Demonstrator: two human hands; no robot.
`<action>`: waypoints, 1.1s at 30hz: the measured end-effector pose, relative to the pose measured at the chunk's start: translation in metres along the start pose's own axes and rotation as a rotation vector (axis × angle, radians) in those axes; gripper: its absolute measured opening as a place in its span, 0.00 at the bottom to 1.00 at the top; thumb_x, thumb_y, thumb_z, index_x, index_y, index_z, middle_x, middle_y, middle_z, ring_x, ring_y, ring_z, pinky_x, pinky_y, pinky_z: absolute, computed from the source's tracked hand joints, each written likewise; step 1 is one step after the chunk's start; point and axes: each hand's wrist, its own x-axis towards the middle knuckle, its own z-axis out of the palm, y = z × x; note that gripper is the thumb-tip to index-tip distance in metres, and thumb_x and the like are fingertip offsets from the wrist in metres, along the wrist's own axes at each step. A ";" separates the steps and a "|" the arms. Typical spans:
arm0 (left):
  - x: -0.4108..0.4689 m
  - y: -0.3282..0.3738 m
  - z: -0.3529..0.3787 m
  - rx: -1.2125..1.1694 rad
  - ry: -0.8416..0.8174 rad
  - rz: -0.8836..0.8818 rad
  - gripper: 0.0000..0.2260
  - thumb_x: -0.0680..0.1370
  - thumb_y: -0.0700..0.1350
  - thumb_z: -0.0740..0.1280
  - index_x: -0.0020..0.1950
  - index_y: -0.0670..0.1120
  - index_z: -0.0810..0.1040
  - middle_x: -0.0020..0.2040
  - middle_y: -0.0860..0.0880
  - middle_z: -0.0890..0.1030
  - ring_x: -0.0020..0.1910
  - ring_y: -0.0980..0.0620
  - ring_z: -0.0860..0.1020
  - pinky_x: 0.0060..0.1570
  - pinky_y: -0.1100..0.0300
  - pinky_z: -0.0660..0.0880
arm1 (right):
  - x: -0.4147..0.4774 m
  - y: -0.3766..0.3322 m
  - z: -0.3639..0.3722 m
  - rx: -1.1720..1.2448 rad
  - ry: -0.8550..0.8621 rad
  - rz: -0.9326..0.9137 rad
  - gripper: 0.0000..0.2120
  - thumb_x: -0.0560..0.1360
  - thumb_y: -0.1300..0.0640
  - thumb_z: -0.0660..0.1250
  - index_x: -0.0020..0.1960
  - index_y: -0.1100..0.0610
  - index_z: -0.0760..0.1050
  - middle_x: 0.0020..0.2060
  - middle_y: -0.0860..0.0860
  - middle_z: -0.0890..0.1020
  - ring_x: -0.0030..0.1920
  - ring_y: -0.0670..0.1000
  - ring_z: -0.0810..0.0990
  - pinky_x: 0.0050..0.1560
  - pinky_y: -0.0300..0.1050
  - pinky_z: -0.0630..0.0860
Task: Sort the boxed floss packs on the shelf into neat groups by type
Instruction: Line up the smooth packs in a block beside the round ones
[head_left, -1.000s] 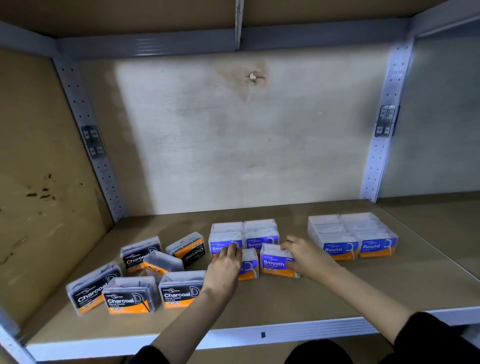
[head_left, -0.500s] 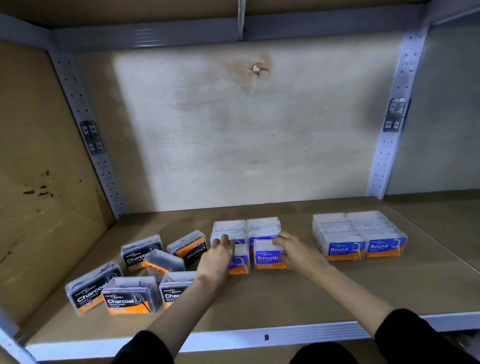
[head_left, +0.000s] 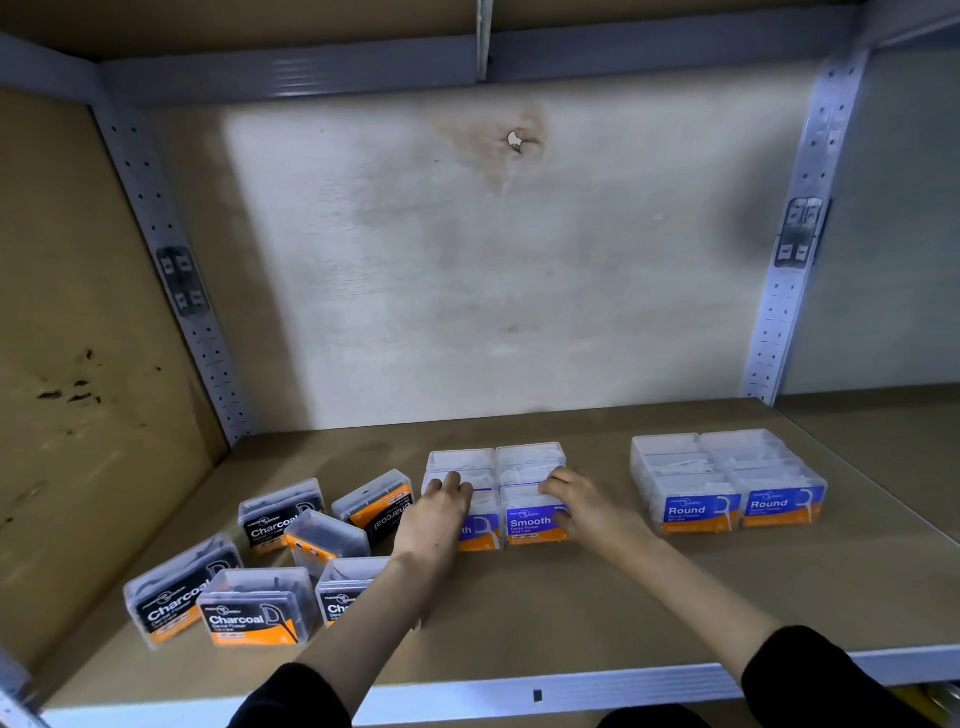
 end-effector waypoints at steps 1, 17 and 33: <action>0.001 0.000 0.001 -0.003 0.004 0.000 0.18 0.80 0.38 0.59 0.70 0.43 0.63 0.68 0.45 0.65 0.69 0.47 0.66 0.55 0.54 0.76 | 0.000 0.001 0.000 -0.004 0.002 -0.005 0.19 0.78 0.59 0.60 0.69 0.58 0.67 0.68 0.53 0.69 0.68 0.50 0.67 0.63 0.42 0.69; 0.001 -0.004 0.005 -0.018 0.044 0.004 0.18 0.80 0.38 0.60 0.70 0.44 0.64 0.69 0.45 0.66 0.68 0.47 0.67 0.57 0.54 0.77 | 0.003 0.003 -0.001 -0.014 -0.002 -0.038 0.21 0.78 0.57 0.61 0.70 0.57 0.65 0.70 0.51 0.68 0.69 0.49 0.66 0.62 0.38 0.69; -0.007 -0.024 0.004 -0.640 0.251 -0.144 0.16 0.81 0.44 0.59 0.68 0.44 0.70 0.68 0.46 0.72 0.63 0.47 0.75 0.59 0.59 0.72 | -0.002 0.012 0.006 0.432 0.300 0.027 0.14 0.79 0.54 0.60 0.60 0.59 0.76 0.52 0.47 0.79 0.55 0.46 0.78 0.48 0.32 0.72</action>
